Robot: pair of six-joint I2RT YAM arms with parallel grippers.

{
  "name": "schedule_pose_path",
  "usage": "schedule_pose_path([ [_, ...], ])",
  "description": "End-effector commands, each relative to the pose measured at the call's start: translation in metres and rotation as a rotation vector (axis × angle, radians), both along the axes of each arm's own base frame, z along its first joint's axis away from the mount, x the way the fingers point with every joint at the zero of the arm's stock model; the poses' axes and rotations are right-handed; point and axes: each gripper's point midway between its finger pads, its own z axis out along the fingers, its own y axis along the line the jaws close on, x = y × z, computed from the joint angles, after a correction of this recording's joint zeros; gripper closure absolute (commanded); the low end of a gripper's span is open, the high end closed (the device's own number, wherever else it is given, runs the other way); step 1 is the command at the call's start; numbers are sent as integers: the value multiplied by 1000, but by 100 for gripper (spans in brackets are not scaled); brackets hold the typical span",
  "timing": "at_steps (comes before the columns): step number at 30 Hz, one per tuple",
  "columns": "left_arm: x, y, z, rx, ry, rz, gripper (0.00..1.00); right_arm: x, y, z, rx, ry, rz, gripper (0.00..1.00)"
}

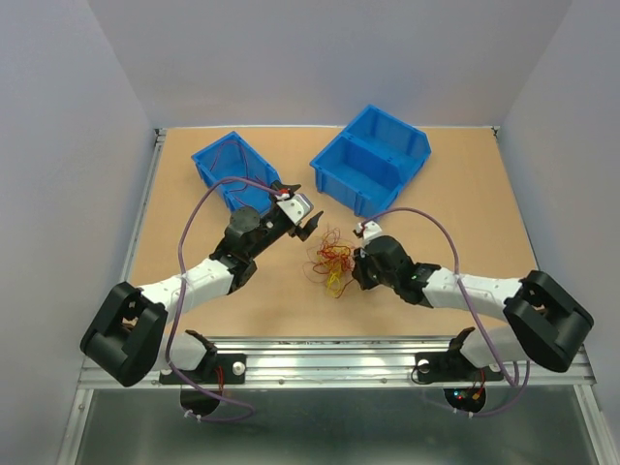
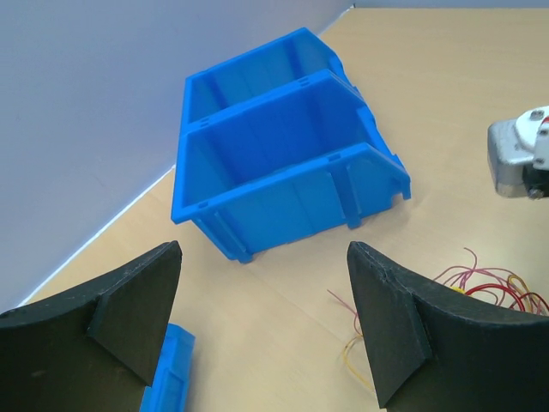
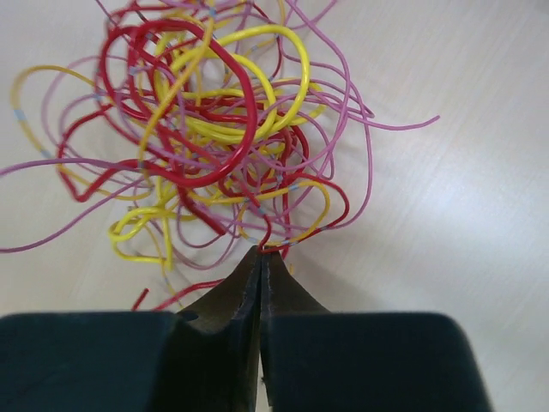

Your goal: Untangle the cables

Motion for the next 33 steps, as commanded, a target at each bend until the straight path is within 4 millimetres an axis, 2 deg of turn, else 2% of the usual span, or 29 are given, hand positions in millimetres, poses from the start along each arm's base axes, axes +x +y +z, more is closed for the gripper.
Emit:
schedule_pose_path([
  [1, -1, -1, 12, -16, -53, -11, 11, 4, 2, 38, 87, -79, -32, 99],
  [4, -7, -3, 11, -3, -56, -48, 11, -3, 0, 66, 181, -155, -14, 99],
  [5, -10, -5, 13, -1, -64, -69, 11, -6, 2, 86, 243, -199, 3, 100],
  [6, -15, -8, 11, 4, -67, -97, 11, -9, 1, 95, 277, -225, 12, 99],
  [7, -19, -9, 11, 7, -70, -116, 11, -13, -1, 95, 289, -232, 19, 97],
  [8, -24, -10, 15, 11, -91, -137, 11, -17, -2, 97, 301, -238, 30, 86],
  [9, -32, -13, 11, 22, -91, -180, 11, -19, -4, 104, 320, -259, 31, 64],
  [11, -43, -15, 12, 44, -125, -239, 11, -18, -7, 102, 317, -255, 12, 60],
  [13, -63, -23, 6, 75, -133, -349, 11, -16, -5, 94, 293, -234, 13, 50],
  [15, -84, -33, 0, 132, -167, -486, 10, -7, -8, 97, 279, -246, -35, 42],
  [16, -91, -35, -12, 165, -126, -521, 10, -3, -11, 99, 278, -254, -65, 41],
  [18, -92, -44, -11, 194, -118, -525, 11, 8, -24, 105, 279, -290, -174, 37],
  [19, -102, -53, -25, 231, -62, -556, 12, 15, -36, 114, 288, -329, -249, 37],
  [20, -101, -59, -18, 245, -61, -551, 14, 16, -43, 116, 300, -339, -298, 36],
  [21, -107, -62, -28, 283, -13, -562, 15, 20, -53, 119, 307, -359, -357, 36],
  [22, -121, -73, -32, 302, 0, -595, 15, 25, -74, 131, 335, -410, -479, 36],
  [23, -125, -77, -32, 317, 9, -593, 16, 25, -84, 135, 344, -432, -527, 36],
  [24, -125, -78, -33, 340, 34, -570, 18, 23, -94, 129, 337, -442, -564, 36],
  [27, -137, -90, -40, 380, 93, -588, 20, 18, -122, 140, 392, -508, -675, 36],
  [29, -137, -97, -52, 411, 158, -579, 24, 15, -134, 143, 415, -538, -721, 36],
  [30, -136, -100, -54, 436, 185, -563, 33, 12, -146, 153, 457, -572, -765, 36],
  [32, -136, -103, -67, 481, 261, -540, 44, 8, -160, 149, 459, -600, -814, 36],
  [33, -135, -104, -65, 495, 288, -520, 45, 4, -165, 155, 493, -619, -823, 37],
])
